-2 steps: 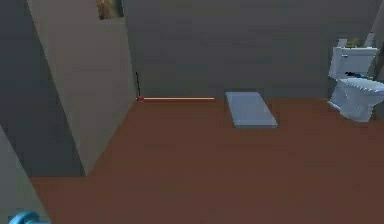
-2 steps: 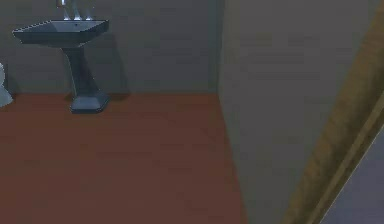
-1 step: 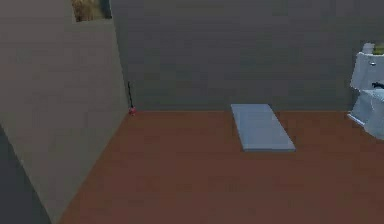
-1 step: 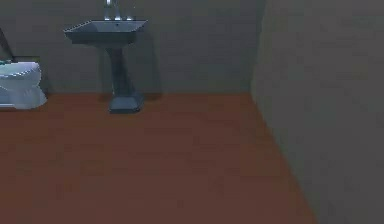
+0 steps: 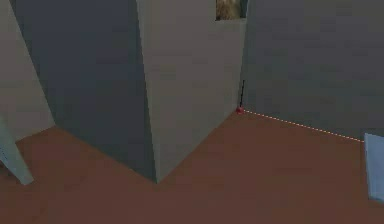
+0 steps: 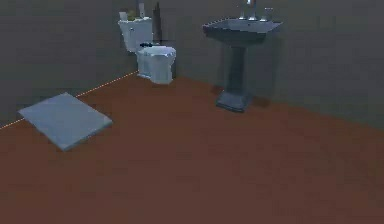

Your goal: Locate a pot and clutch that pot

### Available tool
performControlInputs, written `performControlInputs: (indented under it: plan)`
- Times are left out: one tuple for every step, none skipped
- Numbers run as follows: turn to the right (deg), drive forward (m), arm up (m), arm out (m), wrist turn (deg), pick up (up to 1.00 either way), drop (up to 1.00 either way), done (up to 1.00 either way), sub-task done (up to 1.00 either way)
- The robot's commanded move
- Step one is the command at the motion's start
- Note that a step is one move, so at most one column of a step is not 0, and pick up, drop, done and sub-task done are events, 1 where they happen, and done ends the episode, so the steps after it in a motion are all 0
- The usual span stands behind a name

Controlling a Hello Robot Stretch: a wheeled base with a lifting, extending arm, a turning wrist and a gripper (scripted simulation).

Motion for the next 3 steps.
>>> performControlInputs:
  plan:
    - [0.0,0.9,0.0,0.0,0.0,0.0,0.0,0.0,0.0]
    - [-45.0,0.0,0.0,0.0,0.0,0.0,0.0,0.0,0.0]
    - [-45.0,0.0,0.0,0.0,0.0,0.0,0.0,0.0,0.0]
